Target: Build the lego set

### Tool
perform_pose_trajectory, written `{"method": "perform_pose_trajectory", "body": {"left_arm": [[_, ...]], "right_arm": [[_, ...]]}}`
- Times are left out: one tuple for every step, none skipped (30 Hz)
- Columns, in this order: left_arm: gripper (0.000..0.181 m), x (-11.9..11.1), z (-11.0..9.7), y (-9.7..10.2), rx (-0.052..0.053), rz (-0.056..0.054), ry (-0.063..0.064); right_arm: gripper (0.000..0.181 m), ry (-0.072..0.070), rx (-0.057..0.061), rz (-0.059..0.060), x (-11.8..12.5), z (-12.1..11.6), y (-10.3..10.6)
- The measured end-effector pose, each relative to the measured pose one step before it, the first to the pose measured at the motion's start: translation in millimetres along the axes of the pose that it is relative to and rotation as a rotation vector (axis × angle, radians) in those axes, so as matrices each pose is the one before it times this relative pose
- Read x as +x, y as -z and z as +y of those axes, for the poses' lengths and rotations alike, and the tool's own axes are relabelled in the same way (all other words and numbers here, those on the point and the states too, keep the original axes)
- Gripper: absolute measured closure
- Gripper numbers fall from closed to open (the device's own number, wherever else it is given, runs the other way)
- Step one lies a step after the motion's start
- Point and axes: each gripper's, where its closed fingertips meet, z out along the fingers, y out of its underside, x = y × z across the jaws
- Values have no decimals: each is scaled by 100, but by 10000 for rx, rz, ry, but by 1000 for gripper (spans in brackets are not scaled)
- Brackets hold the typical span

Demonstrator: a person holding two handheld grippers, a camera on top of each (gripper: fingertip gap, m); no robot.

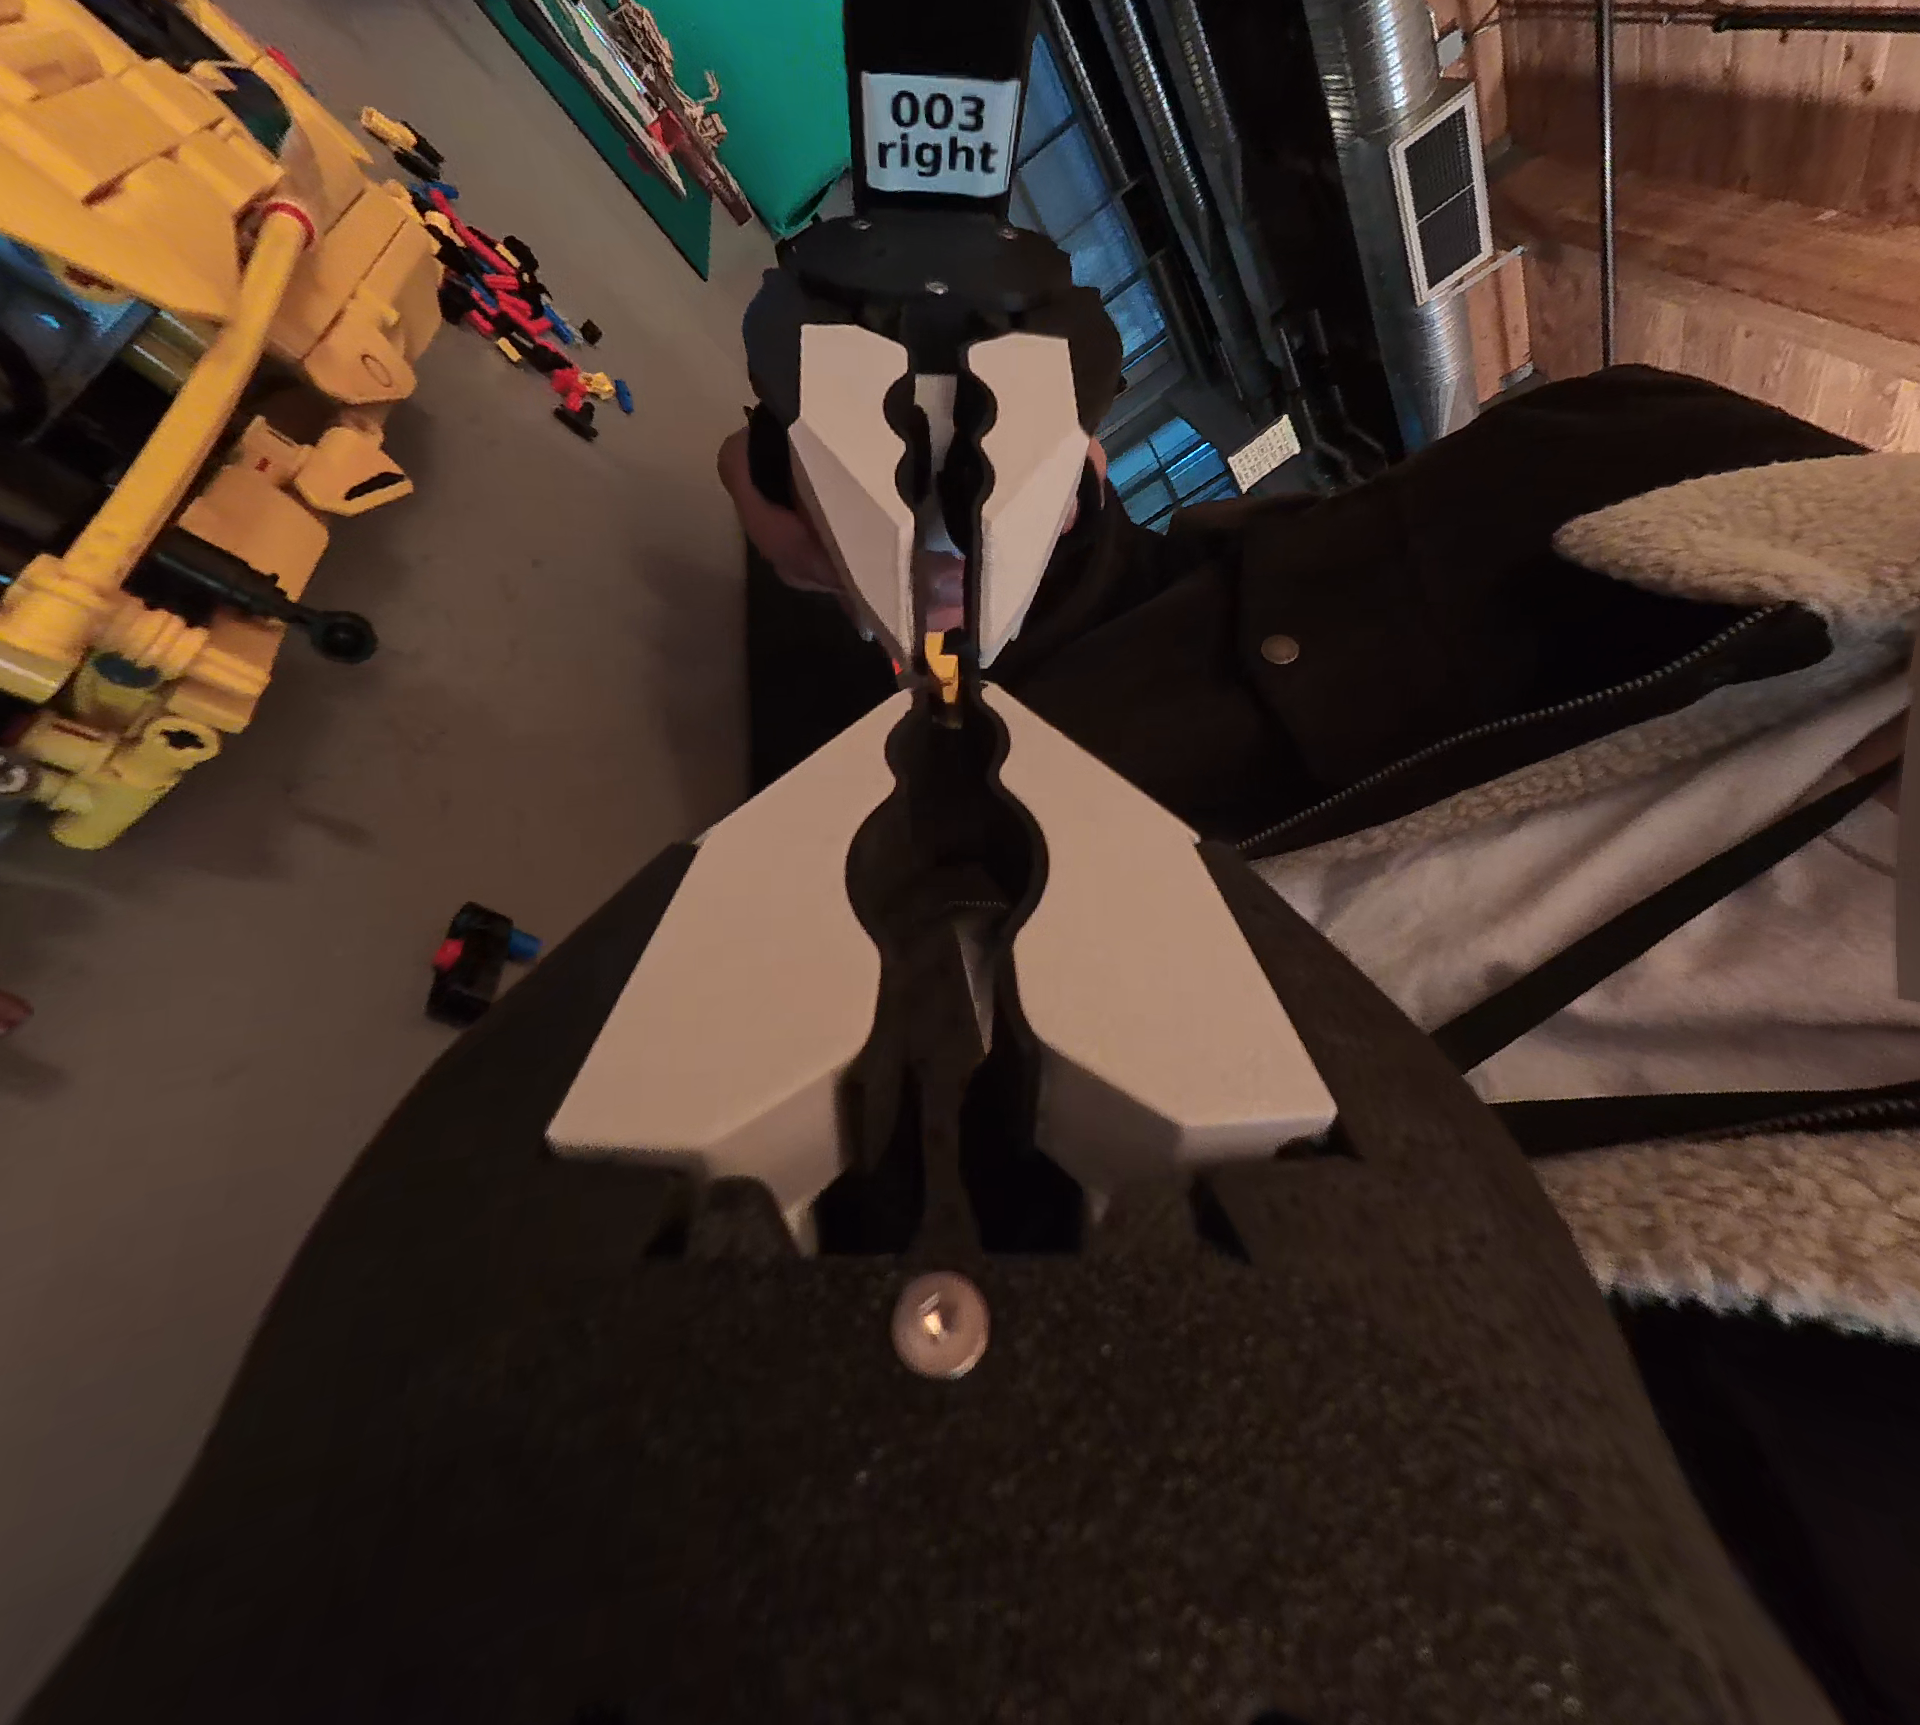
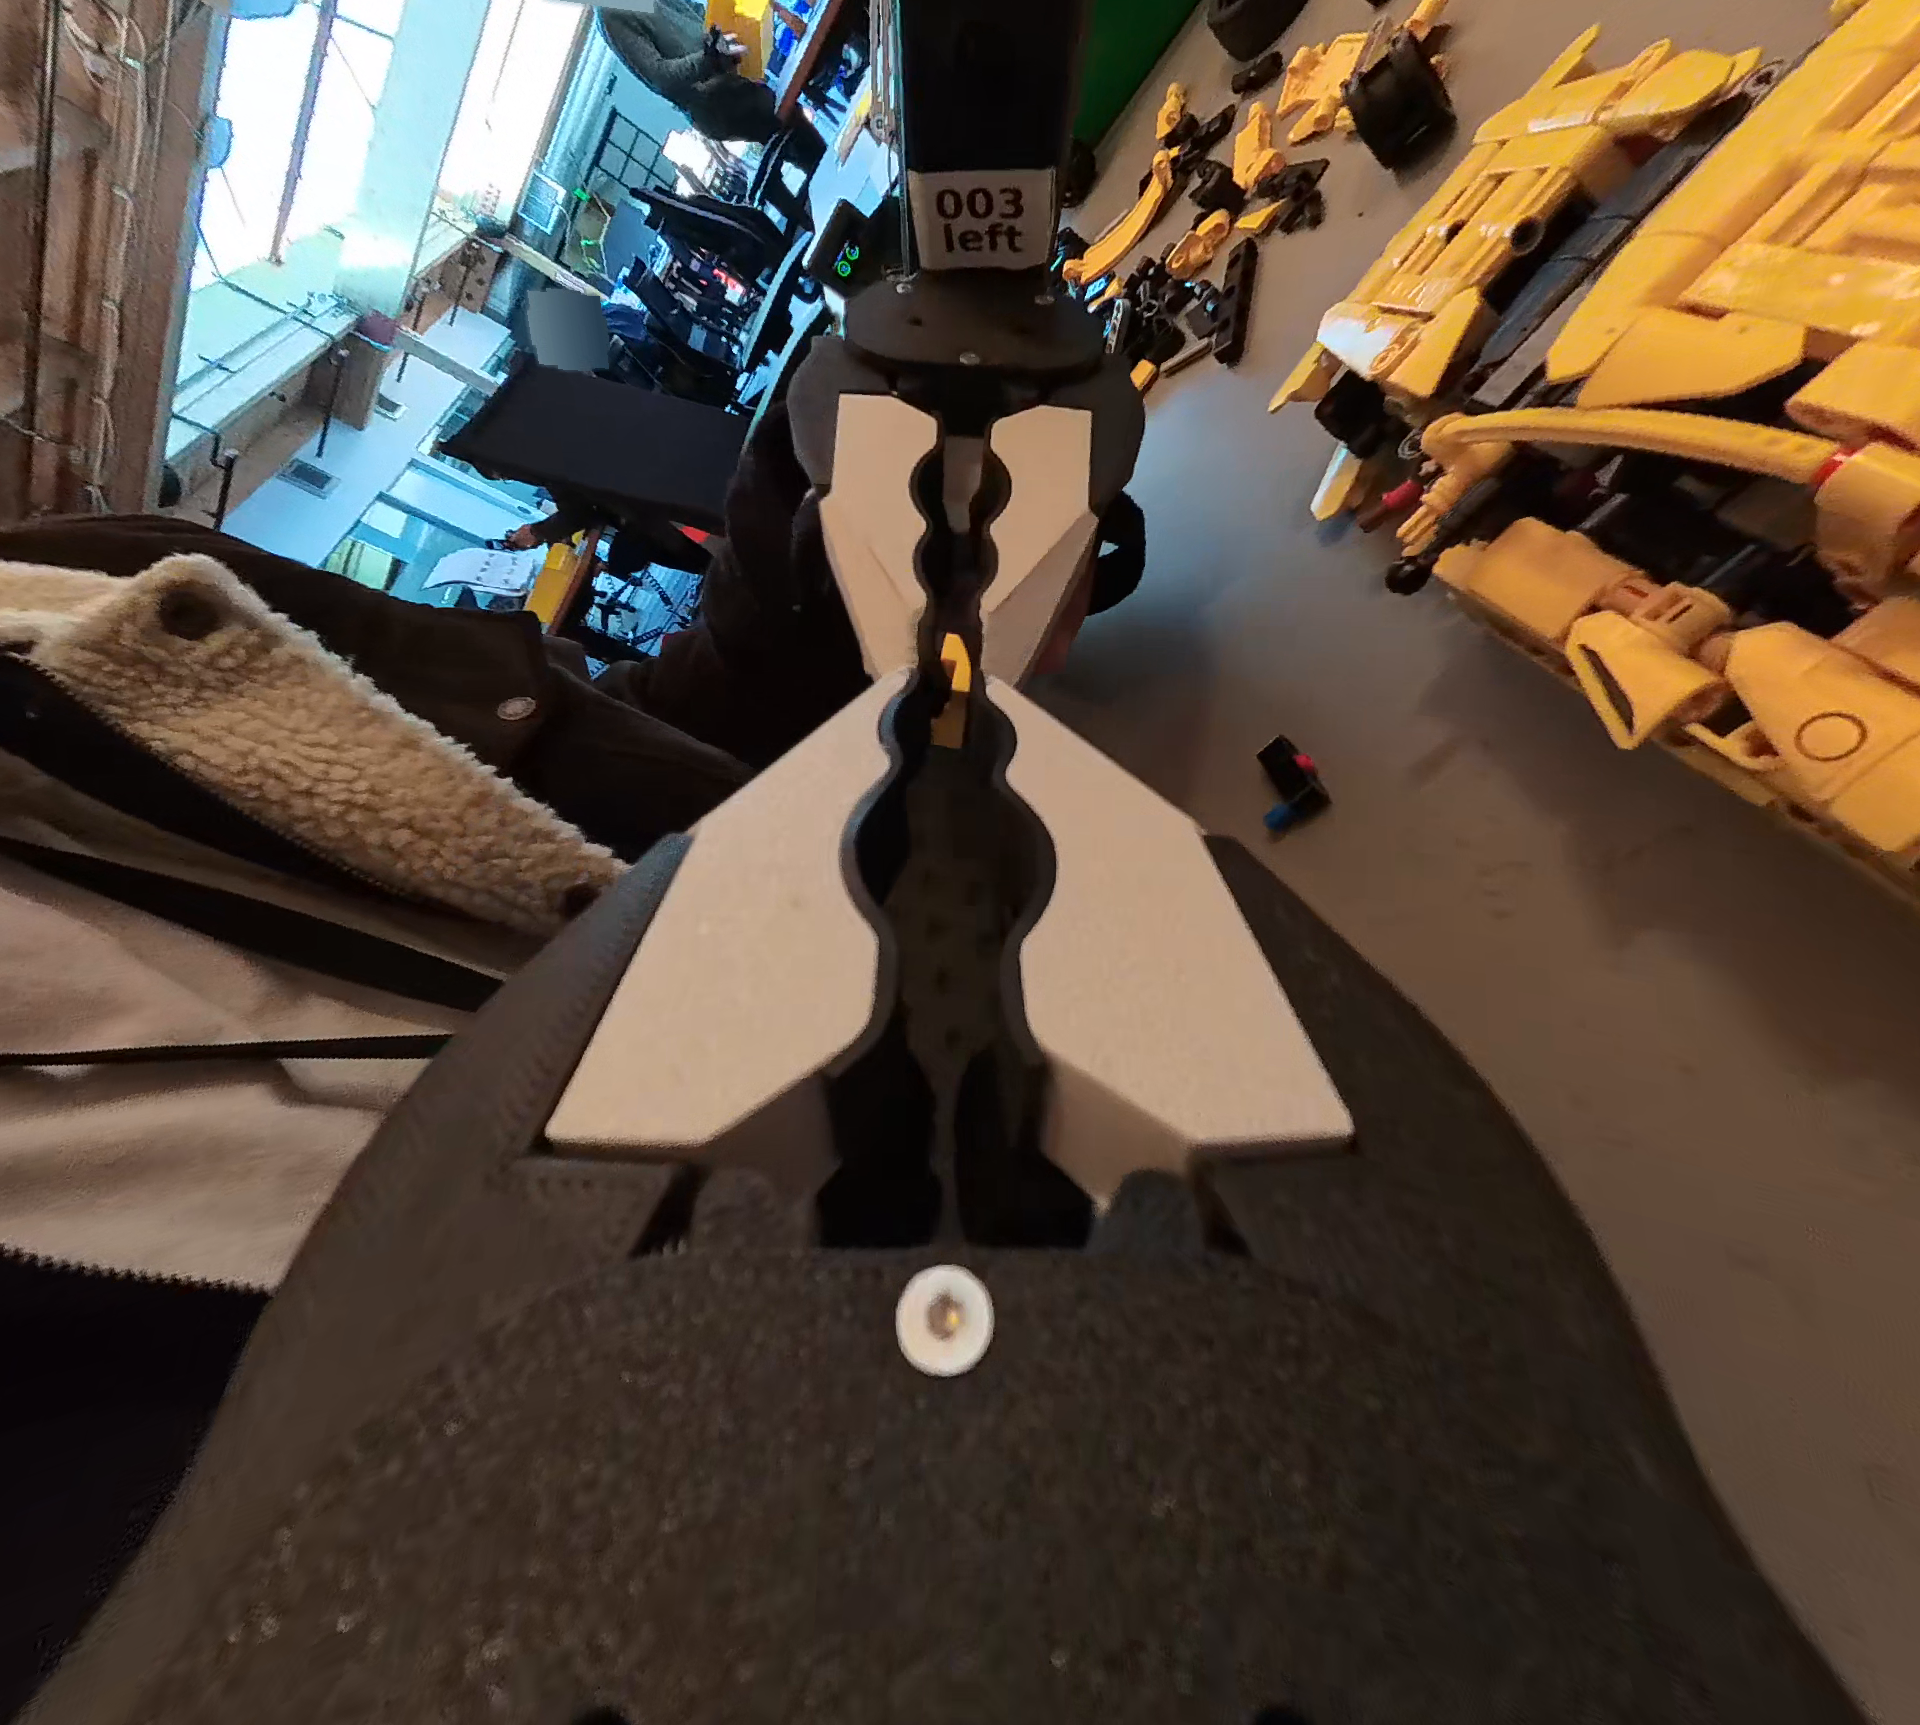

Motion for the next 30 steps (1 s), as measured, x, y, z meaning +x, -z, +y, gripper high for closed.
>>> {"method": "perform_pose_trajectory", "body": {"left_arm": [[176,-12,1,9,-10,-43,-59],[176,-32,-64,28,31,-45,-29],[176,-11,-10,25,0,8,28],[176,-85,31,14,-11,-32,31],[176,-112,-41,12,18,-63,15],[176,-59,-12,4,-1,-36,18],[176,-40,-3,-10,-8,-42,-10],[176,-38,-9,-35,7,-61,-36],[176,3,-80,-47,35,-32,-23],[176,47,-73,-39,33,2,4],[176,66,-53,-24,30,42,22],[176,123,-43,-18,26,72,22],[176,165,-60,-19,27,84,-13],[176,140,-62,-17,27,45,-42],[176,80,-41,-22,14,12,-62],[176,97,-55,-9,40,38,-29],[176,57,-70,1,45,53,31],[176,-24,-27,13,16,11,50],[176,-81,-18,26,8,-29,32],[176,-96,26,17,-16,-45,17],[176,-139,-12,8,6,-85,7],[176,-212,-35,30,26,-117,10],[176,-228,-11,16,-3,-125,24],[176,-238,-46,13,24,-136,11],[176,-150,-43,10,26,-96,-18],[175,-80,-39,1,18,-60,-15],[175,-115,-66,7,42,-79,-18],[175,-104,-43,6,23,-77,-22],[175,-51,-60,19,32,-36,-5],[175,-30,-105,8,58,-32,-9]], "right_arm": [[176,97,56,-14,4,-21,-5],[176,-9,100,-1,34,-79,9],[176,29,95,-29,-11,0,-41],[176,25,57,39,99,28,-14],[176,60,121,68,116,-43,7],[176,77,79,35,55,-13,1],[176,73,55,12,20,4,26],[176,65,49,-2,25,-18,57],[176,68,87,-43,-27,-91,81],[176,-46,68,-88,-51,-74,68],[176,-144,71,-148,-91,-52,41],[176,-181,81,-199,-122,-59,28],[176,-207,113,-253,-177,-62,22],[176,-244,129,-242,-124,-78,25],[176,-173,103,-198,-93,-46,10],[176,-179,121,-209,-106,-67,18],[176,-230,115,-188,-54,-69,4],[176,-140,78,-86,45,-21,-7],[176,-27,73,-12,97,-31,-2],[176,11,19,24,92,25,-7],[176,106,33,123,155,-29,12],[176,226,50,241,207,-61,25],[176,288,-23,298,238,7,15],[176,334,8,329,216,-49,34],[176,319,3,273,124,-52,10],[176,277,-15,223,64,-28,11],[176,287,36,268,113,-80,17],[176,261,7,243,106,-23,-9],[176,212,39,175,35,-59,-2],[176,200,108,185,40,-122,3]]}}
